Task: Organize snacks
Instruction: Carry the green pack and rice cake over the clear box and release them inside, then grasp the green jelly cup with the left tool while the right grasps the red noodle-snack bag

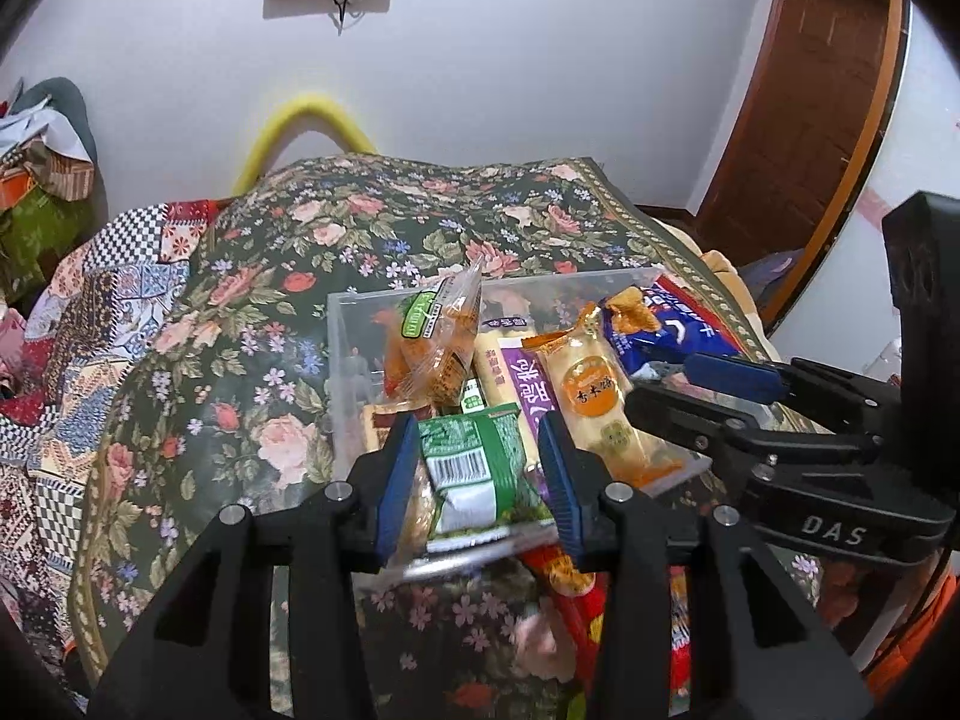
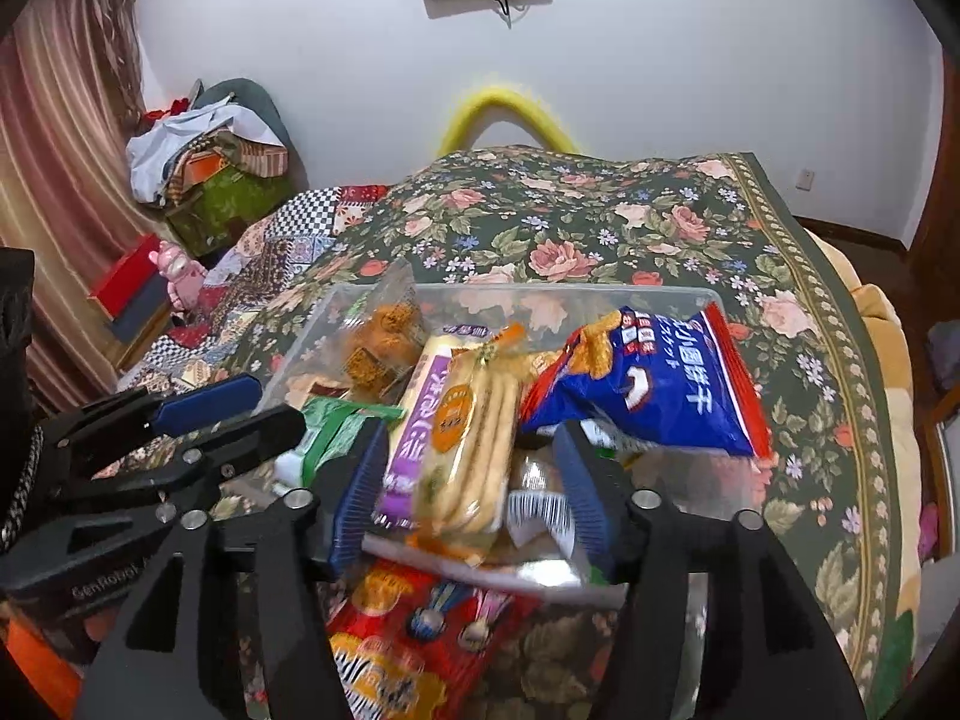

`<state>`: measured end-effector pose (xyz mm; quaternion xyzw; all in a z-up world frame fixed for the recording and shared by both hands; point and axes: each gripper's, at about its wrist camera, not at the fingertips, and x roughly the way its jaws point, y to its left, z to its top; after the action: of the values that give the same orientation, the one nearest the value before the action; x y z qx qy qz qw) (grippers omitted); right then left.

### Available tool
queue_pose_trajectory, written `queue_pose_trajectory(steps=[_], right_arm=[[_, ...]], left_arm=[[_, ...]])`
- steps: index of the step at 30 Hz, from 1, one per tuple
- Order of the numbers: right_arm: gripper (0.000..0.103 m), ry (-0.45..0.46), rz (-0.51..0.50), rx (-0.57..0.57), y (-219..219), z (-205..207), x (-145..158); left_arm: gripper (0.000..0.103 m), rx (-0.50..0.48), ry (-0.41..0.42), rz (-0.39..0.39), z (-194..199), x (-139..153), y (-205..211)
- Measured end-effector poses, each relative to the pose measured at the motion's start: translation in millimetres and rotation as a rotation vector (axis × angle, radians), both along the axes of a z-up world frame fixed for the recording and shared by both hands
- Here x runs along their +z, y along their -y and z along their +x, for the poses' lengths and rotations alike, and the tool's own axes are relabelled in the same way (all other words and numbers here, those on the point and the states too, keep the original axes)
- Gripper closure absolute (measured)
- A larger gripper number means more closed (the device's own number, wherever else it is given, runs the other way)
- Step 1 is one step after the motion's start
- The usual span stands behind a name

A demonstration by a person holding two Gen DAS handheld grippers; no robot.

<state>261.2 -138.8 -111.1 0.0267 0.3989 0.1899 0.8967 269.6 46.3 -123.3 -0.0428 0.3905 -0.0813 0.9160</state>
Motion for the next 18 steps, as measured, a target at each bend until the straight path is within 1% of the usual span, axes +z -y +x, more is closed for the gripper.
queue_pose_trajectory(steps=[1,4,5,7,12,16,18], right_arm=[[0.038,-0.004,0.003,0.003,0.2,-3.7,0.1],[0.029,-0.02,0.008,0.024,-1.2,-19.7,-2.8],[0.027,-0.026,0.001,0.027,-2.4,-25.3,-5.4],[0.02,-0.039,-0.012,0.029,-5.3,-32.9,-11.9],[0.008,-0.116,-0.055,0.05,-20.7,-37.7,-41.2],[0.007,-0.181,-0.127,0.055,-34.7,-27.0,-64.7],[0.007,-0.206,-0.131,0.047,-36.6,-21.5,-72.9]], left_arm=[[0.062,0.0,0.006,0.005,-5.0,2.7,-1.1],[0.061,0.002,0.013,0.013,-18.3,7.2,-6.4],[0.059,0.005,0.015,0.015,-24.5,8.1,-9.2],[0.057,0.01,0.012,0.015,-32.6,7.7,-13.7],[0.056,0.012,-0.02,0.036,-54.4,-4.8,-21.2],[0.056,0.01,-0.055,0.057,-65.5,-19.9,-22.8],[0.056,0.005,-0.072,0.061,-69.8,-27.5,-22.2]])
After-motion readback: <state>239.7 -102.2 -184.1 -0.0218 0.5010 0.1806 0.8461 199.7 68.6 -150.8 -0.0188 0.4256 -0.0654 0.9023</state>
